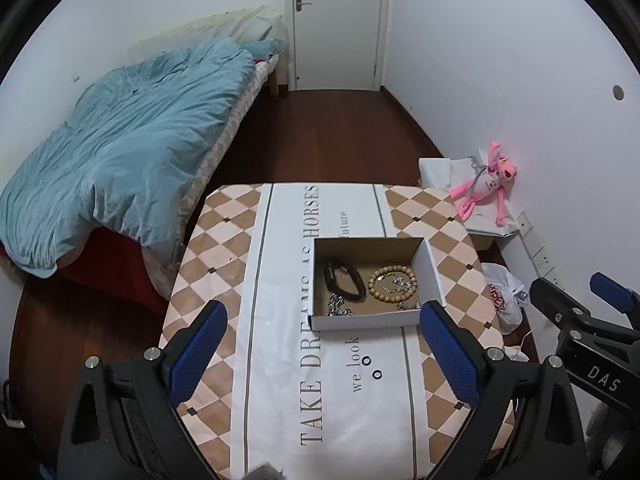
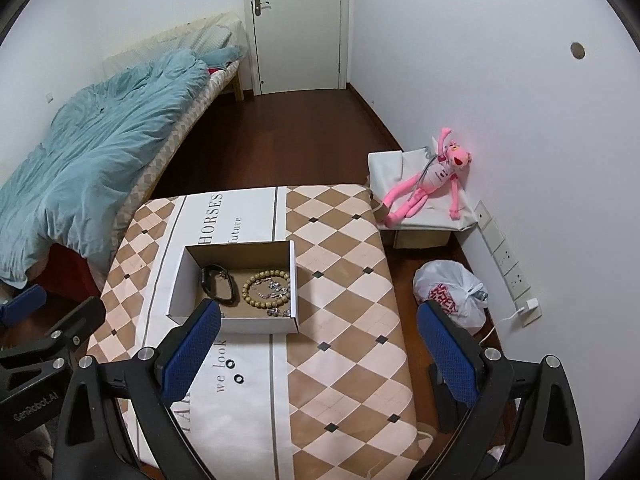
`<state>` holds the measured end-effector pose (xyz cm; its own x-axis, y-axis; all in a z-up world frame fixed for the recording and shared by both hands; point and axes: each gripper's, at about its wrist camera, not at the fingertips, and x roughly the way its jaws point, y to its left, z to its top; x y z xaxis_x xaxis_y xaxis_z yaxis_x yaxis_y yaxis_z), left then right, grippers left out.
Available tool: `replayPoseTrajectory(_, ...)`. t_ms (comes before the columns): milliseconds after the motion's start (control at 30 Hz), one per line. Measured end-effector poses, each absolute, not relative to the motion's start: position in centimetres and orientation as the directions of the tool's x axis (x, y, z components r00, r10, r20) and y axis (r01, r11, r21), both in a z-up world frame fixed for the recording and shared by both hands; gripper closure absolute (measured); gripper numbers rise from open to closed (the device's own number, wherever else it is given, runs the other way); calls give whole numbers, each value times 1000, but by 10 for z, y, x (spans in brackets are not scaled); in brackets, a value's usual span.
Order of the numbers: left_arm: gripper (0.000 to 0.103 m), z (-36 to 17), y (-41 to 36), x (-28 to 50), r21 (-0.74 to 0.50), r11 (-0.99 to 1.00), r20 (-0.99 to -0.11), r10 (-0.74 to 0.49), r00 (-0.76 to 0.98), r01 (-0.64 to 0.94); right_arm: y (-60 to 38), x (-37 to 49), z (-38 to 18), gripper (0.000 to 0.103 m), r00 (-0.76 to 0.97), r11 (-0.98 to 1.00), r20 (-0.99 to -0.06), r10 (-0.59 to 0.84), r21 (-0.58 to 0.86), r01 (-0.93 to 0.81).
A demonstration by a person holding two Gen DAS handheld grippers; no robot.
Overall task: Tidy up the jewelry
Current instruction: 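Lift both grippers up away from the box, then lower the right gripper onto a small black ring and close it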
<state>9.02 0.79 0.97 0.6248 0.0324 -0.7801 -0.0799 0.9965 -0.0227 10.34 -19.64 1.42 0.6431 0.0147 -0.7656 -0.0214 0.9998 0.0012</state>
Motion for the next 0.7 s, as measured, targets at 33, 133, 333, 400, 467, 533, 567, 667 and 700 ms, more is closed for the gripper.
replayPoseTrajectory(33, 5, 6, 8, 91, -16, 996, -787, 41, 616, -87, -197, 104, 10, 3, 634, 1000, -773, 29, 17, -24)
replayPoseTrajectory(133, 5, -10, 12, 92, 13, 994, -799, 74, 597, -107, -196, 105, -12, 3, 598, 999, -800, 48, 33, -35)
replayPoseTrajectory(333, 5, -81, 28, 90, 71, 989, -866, 126, 484, -129, -176, 110, -101, 5, 463, 991, -877, 126, 91, -97)
replayPoseTrajectory(400, 5, -113, 34, 91, 104, 985, -897, 151, 416, -134, -165, 110, -131, 15, 420, 986, -895, 151, 108, -124)
replayPoseTrajectory(467, 5, -142, 38, 90, 122, 984, -919, 160, 359, -127, -151, 110, -161, 27, 378, 980, -909, 176, 125, -156)
replayPoseTrajectory(533, 5, -160, 41, 88, 134, 984, -931, 166, 326, -118, -139, 110, -181, 34, 363, 973, -910, 200, 141, -183)
replayPoseTrajectory(567, 5, -171, 44, 87, 142, 983, -937, 172, 303, -119, -133, 110, -189, 34, 367, 972, -909, 197, 133, -193)
replayPoseTrajectory(667, 5, -186, 51, 84, 141, 982, -947, 171, 273, -124, -120, 111, -208, 43, 372, 967, -905, 207, 132, -219)
replayPoseTrajectory(700, 5, -189, 53, 83, 142, 981, -948, 173, 267, -131, -117, 111, -211, 48, 370, 966, -905, 210, 133, -222)
